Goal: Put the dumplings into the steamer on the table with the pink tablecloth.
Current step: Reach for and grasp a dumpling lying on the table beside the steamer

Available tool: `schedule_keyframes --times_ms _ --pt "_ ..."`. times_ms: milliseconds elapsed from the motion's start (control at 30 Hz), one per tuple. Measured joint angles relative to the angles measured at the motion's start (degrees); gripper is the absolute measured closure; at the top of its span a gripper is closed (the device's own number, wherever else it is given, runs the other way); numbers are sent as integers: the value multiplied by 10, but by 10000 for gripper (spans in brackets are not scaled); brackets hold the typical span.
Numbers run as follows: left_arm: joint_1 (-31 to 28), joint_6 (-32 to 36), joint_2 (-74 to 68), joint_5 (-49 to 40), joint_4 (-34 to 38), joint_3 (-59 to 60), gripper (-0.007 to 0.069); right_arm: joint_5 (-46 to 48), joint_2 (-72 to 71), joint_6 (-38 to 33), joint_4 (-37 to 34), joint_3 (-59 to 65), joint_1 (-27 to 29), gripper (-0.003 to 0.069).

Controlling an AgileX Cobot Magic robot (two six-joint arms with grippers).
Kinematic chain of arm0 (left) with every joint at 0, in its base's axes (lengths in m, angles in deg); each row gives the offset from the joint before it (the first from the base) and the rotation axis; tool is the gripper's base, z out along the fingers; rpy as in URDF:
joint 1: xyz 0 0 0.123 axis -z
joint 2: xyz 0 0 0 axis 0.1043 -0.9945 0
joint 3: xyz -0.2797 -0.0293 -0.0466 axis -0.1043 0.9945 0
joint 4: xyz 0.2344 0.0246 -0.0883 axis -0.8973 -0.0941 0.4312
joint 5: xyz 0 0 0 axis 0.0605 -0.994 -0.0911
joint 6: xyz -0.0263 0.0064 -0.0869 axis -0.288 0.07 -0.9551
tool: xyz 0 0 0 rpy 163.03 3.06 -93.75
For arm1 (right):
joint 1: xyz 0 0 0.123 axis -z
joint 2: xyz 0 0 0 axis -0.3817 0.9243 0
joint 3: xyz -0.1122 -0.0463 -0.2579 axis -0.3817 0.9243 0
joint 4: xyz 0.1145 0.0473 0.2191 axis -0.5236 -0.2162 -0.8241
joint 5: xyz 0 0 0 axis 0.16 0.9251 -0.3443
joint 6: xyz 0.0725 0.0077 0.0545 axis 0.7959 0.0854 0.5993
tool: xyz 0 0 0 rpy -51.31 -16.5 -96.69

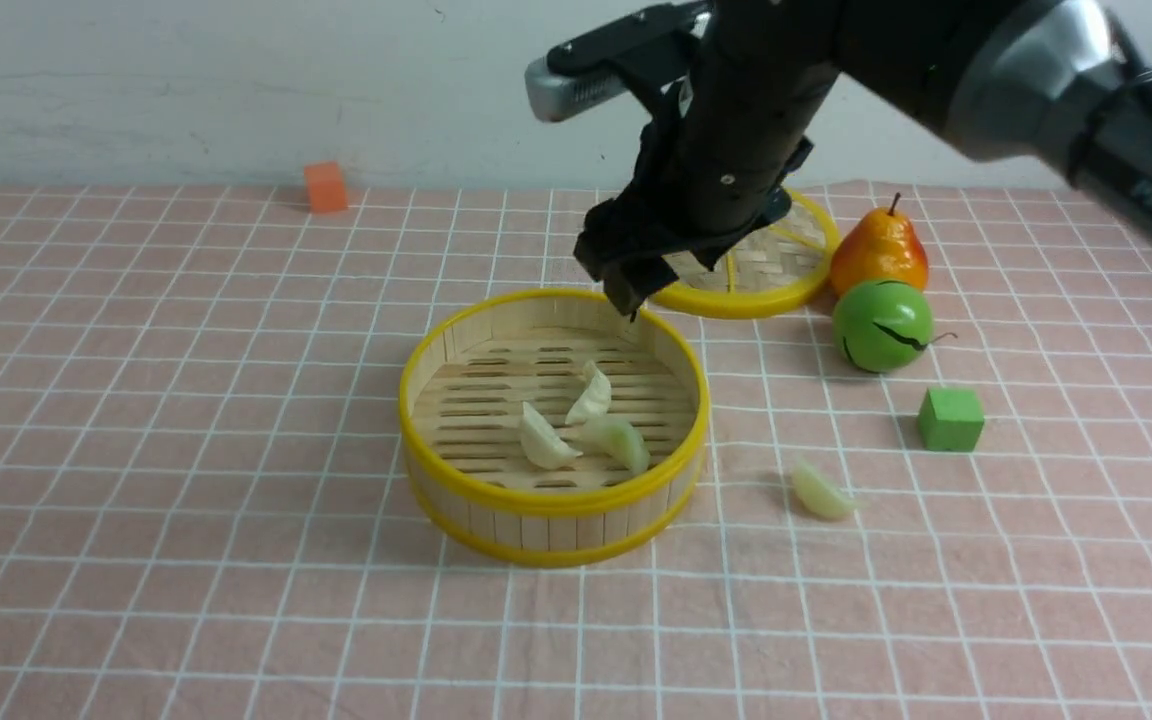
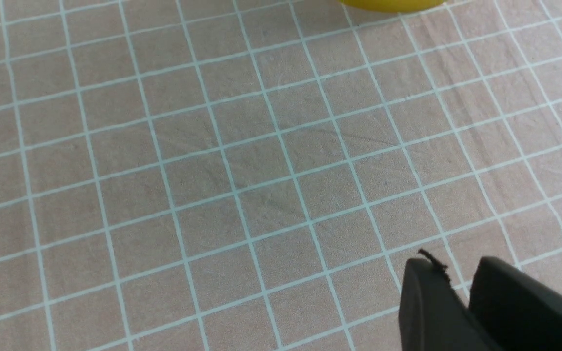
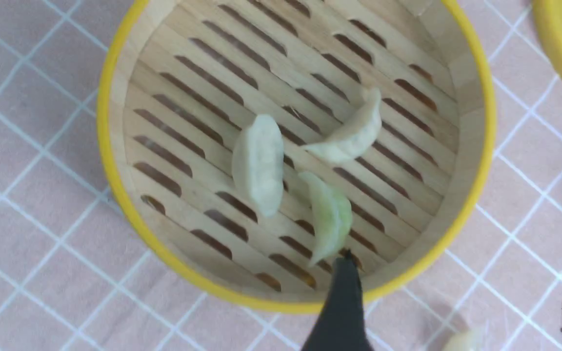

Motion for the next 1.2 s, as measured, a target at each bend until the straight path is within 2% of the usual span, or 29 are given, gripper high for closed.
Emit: schedule_keyframes --times_ms 167,433,733,967,1067,1167,1200 --pt "0 0 0 1 0 0 494 1 -63 -4 3 129 35 171" --pt "0 0 0 2 0 0 494 -16 -72 -4 -9 268 122 186" --pt "0 0 0 9 0 0 489 -125 -4 -4 -29 277 132 187" --pt "0 0 0 10 0 0 481 -159 53 -4 -41 277 132 189" --pt "0 0 0 10 0 0 480 -161 63 -4 -41 277 132 226" --pt "0 0 0 10 0 0 480 -159 63 -4 -43 277 132 332" --pt "0 0 0 10 0 0 480 -159 63 -4 -43 277 132 342"
